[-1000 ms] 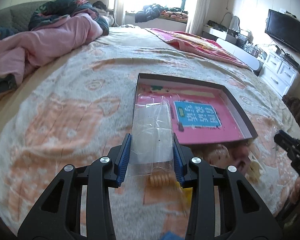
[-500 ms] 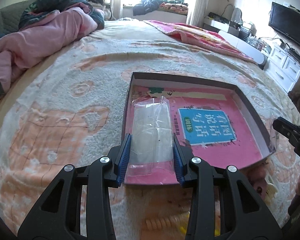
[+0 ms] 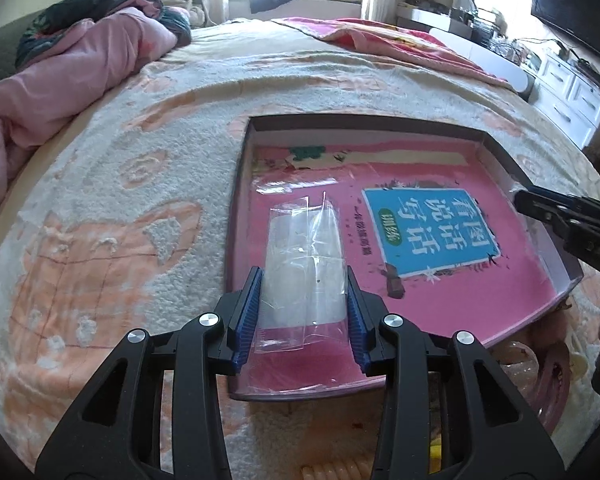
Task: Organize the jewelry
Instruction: 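Carry both bags into the tray and open both tools to release them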
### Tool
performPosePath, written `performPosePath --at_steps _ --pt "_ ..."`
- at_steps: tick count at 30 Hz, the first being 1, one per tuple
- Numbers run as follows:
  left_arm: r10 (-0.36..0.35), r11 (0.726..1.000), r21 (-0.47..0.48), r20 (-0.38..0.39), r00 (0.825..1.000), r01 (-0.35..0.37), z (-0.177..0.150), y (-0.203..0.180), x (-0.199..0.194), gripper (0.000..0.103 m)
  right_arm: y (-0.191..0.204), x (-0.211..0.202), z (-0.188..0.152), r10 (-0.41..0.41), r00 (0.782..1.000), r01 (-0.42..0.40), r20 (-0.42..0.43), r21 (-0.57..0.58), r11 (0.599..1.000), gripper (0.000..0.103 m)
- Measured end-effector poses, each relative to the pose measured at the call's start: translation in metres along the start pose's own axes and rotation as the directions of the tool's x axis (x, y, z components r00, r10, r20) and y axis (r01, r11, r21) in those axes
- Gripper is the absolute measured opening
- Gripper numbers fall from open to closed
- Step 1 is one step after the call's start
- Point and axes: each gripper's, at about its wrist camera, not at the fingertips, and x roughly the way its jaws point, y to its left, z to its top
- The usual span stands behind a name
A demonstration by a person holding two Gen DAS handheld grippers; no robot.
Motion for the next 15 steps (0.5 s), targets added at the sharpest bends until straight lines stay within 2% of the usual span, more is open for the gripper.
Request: performPosePath --at_steps 10,15 --pt "-0.006 1.0 0.026 -0.001 1.0 0.006 -0.003 -0.006 0.003 0.032 -0.001 0.006 -0.005 0.013 0.999 -0.012 -0.029 0.023 1.0 0.034" --pt "-0.014 1.0 0.019 0.022 1.0 0.013 -0.002 -0.007 -0.008 0.044 -0.002 -0.001 -0.01 0.027 1.0 -0.027 -0.01 0.042 0.999 0.048"
